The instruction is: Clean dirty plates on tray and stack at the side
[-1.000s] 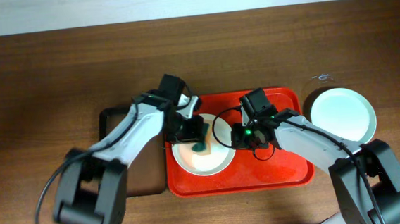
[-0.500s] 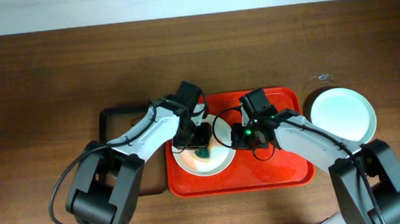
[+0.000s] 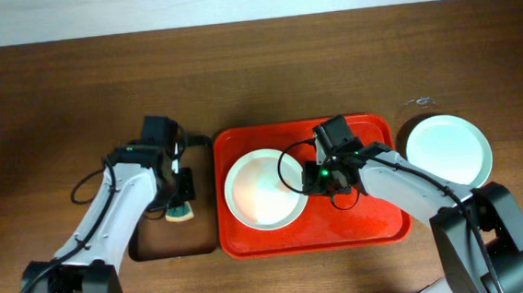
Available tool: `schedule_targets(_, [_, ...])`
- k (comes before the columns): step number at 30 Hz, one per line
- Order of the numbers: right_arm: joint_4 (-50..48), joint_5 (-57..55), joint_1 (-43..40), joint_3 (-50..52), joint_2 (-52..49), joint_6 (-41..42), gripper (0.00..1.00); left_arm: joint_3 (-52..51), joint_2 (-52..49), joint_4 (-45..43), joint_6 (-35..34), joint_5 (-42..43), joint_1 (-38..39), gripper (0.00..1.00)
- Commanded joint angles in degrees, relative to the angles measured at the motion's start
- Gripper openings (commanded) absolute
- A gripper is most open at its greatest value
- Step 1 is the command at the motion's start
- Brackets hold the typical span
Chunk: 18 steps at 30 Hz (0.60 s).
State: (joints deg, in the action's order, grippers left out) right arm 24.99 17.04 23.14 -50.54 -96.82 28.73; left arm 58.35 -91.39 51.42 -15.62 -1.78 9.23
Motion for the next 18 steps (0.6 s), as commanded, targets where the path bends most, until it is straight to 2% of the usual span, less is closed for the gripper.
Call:
schedule_targets(1, [-0.20,0.28,0.52,0.15,-0.35,0.31,0.04,-5.31,0.00,-4.57,3.63,-0.72,-0.13,0.00])
schedule_targets(3, [-0.22,0.28,0.52,0.15,-0.35,0.28,0.04,-6.27,0.00,-5.49,4.00,-0.57,-0.13,0.02])
schedule_targets(4, [-0.22,0.28,0.52,0.13,-0.35,0.31,0.05,-6.25,0.00,-5.81,3.98,-0.35,-0.13,0.10])
schedule_targets(6, [-0.20,0.28,0.52,0.15,-0.35,0.31,0.05,-6.23,0.00,-5.77,3.98,0.07,-0.15,0.32])
schedule_targets(8, [-0.22,0.28,0.52,0.15,-0.35,0.28,0.10,-4.42,0.07,-3.65,3.96,0.07,-0.20,0.57])
schedule_targets(11, [-0.22,0.28,0.52,0.13,-0.35,0.28,0.11,3.23,2.23,3.28,3.48,0.83,-0.20,0.63])
schedule_targets(14, [-0.20,0.28,0.52,0.13,-0.35,0.28,0.29,7.93,7.89,4.07,0.39,0.96,-1.36,0.69])
schedule_targets(15, [-0.22,0.11,0.52,0.13,-0.35,0.31,0.37,8.09,10.12,4.28,-1.25,0.96,-2.60,0.79])
schedule_targets(17, [-0.20,-0.98,0.55,0.15,-0.39,0.33,0.41,8.09,15.76,5.03,-1.99,3.28,-6.86,0.82])
schedule_targets(18, [-0.20,-1.03,0.52,0.13,-0.44,0.35,0.41,8.09,17.27,5.14,-1.97,3.98,-8.22,0.90])
